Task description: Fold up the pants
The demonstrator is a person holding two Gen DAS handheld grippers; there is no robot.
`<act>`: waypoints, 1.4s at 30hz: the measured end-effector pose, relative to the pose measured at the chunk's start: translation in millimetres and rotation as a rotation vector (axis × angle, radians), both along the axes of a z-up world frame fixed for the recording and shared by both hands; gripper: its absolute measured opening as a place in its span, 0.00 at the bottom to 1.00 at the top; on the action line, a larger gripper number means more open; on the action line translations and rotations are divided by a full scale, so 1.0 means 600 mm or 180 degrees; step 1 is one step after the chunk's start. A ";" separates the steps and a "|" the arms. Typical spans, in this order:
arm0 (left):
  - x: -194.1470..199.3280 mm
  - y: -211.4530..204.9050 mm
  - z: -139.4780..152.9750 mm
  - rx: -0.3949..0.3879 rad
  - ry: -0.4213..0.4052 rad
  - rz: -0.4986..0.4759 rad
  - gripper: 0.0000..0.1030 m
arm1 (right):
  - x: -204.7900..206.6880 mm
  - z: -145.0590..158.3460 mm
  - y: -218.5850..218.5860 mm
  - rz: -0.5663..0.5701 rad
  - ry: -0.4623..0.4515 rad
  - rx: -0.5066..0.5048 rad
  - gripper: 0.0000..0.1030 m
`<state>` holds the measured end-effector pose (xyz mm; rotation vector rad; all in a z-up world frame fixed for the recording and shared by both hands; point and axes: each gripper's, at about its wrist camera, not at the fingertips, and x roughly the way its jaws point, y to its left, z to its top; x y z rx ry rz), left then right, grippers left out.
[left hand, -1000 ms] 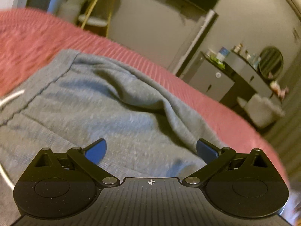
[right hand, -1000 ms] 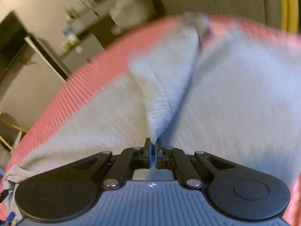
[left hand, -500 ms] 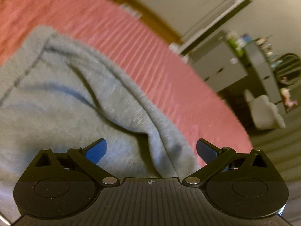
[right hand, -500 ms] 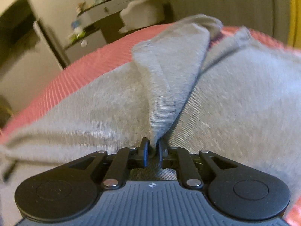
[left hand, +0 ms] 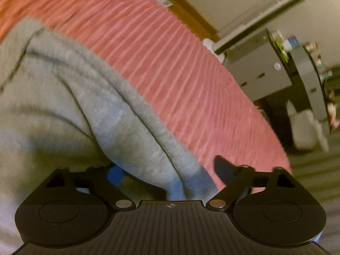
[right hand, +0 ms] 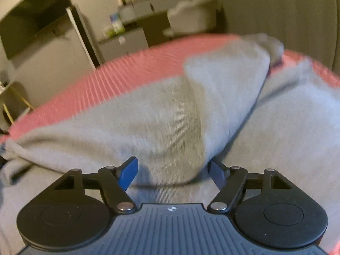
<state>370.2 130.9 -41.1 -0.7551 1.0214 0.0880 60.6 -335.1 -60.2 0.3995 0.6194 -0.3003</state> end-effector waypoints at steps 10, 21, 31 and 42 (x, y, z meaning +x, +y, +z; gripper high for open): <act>-0.016 0.024 -0.004 -0.0070 -0.0131 0.0004 0.63 | 0.139 0.025 -0.060 -0.0137 0.0253 -0.0847 0.68; -0.061 0.047 0.044 -0.0009 -0.0278 -0.0064 0.19 | 0.149 0.041 -0.168 -0.0442 0.0309 -0.0140 0.07; -0.319 0.080 0.165 -0.0058 -0.0774 -0.0369 0.18 | -0.105 0.171 -0.272 -0.0873 -0.0542 0.0445 0.07; -0.478 0.073 0.015 0.0444 -0.0138 -0.0421 0.35 | -0.202 -0.024 -0.288 -0.0998 0.0503 0.0316 0.10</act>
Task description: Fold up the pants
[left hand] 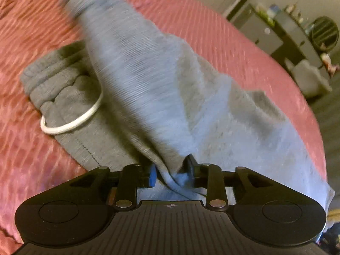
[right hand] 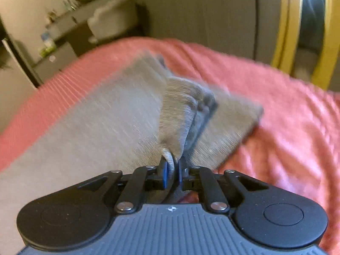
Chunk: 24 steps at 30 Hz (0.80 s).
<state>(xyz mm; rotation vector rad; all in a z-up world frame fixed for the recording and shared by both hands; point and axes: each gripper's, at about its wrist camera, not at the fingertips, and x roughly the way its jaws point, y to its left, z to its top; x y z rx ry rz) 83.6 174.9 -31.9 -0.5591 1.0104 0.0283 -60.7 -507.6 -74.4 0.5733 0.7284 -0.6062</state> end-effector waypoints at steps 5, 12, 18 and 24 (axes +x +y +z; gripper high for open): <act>0.009 0.024 0.006 -0.0069 -0.0133 0.0326 0.60 | 0.000 -0.005 -0.002 -0.0082 -0.0263 0.0185 0.35; 0.010 0.059 -0.018 -0.0412 0.0027 0.0672 0.26 | -0.002 -0.005 -0.009 -0.0111 -0.0283 0.0228 0.15; -0.050 0.073 0.037 -0.0425 -0.0254 0.0625 0.16 | -0.012 0.047 -0.007 0.0024 -0.0407 -0.0012 0.06; -0.097 0.061 0.030 -0.0082 -0.0178 0.0485 0.23 | -0.051 0.071 0.001 -0.0018 -0.0723 -0.0249 0.06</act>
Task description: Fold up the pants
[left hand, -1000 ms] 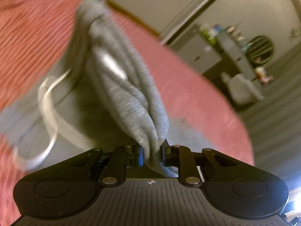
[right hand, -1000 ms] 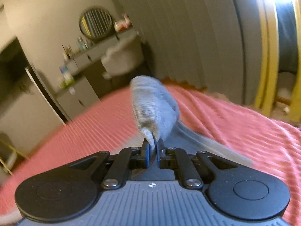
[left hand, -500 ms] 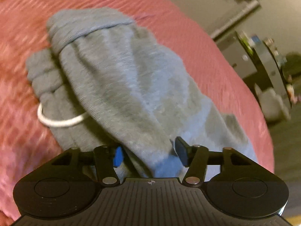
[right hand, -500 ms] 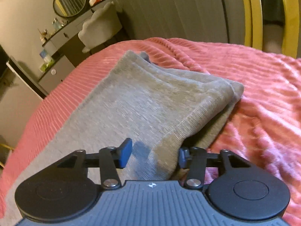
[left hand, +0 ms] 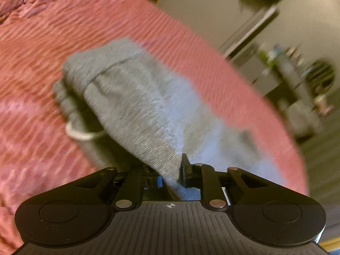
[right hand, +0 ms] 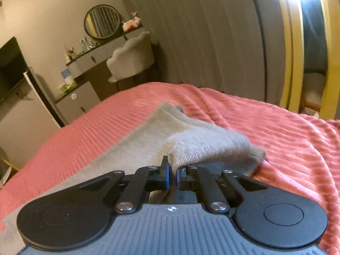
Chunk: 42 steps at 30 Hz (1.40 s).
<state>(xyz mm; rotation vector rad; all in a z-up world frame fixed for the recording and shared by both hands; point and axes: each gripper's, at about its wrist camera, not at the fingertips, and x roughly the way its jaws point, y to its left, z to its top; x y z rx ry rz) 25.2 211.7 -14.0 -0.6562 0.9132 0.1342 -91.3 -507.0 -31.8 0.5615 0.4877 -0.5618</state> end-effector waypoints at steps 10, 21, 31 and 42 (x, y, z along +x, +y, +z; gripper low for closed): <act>-0.041 -0.012 0.073 0.0764 -0.0021 0.0269 0.70 | 0.006 -0.038 -0.001 -0.0125 0.0537 -0.0061 0.24; 0.019 -0.197 0.034 0.0879 -0.0112 -0.0677 0.83 | 0.019 -0.009 0.042 -0.0025 0.0345 -0.0233 0.26; 0.042 -0.221 -0.003 0.1943 0.0054 -0.0424 0.66 | 0.057 -0.068 0.046 0.0235 0.1132 -0.0779 0.36; 0.095 -0.337 0.048 0.1332 -0.0532 -0.0769 0.87 | 0.113 -0.020 0.132 0.0566 0.0760 -0.0854 0.51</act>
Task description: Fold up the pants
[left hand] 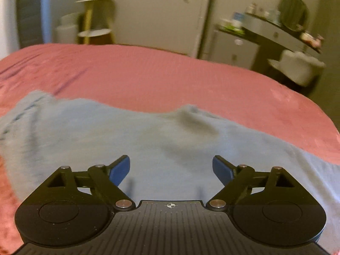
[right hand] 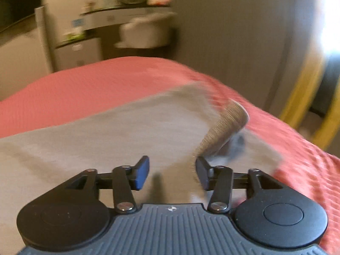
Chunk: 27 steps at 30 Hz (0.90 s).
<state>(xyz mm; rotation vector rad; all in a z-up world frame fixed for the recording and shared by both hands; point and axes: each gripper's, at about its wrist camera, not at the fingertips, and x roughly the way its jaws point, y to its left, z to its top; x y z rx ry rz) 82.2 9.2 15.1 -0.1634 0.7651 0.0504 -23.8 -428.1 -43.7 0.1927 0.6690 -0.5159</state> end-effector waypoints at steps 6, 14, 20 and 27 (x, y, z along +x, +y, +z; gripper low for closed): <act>0.017 -0.005 -0.072 0.0427 -0.0148 -0.0247 0.87 | 0.083 -0.068 0.089 0.0688 0.0460 -0.0258 0.76; 0.065 0.055 -0.091 0.0077 -0.0253 0.0038 0.87 | 0.171 -0.017 0.173 0.0680 0.0040 0.0134 0.76; 0.069 0.047 -0.112 0.0479 -0.0282 -0.0191 0.92 | 0.235 -0.048 0.299 0.1630 0.0203 0.0202 0.79; 0.071 0.044 -0.118 0.0476 -0.0275 -0.0201 0.94 | 0.186 -0.049 0.112 0.1003 0.0363 0.0124 0.83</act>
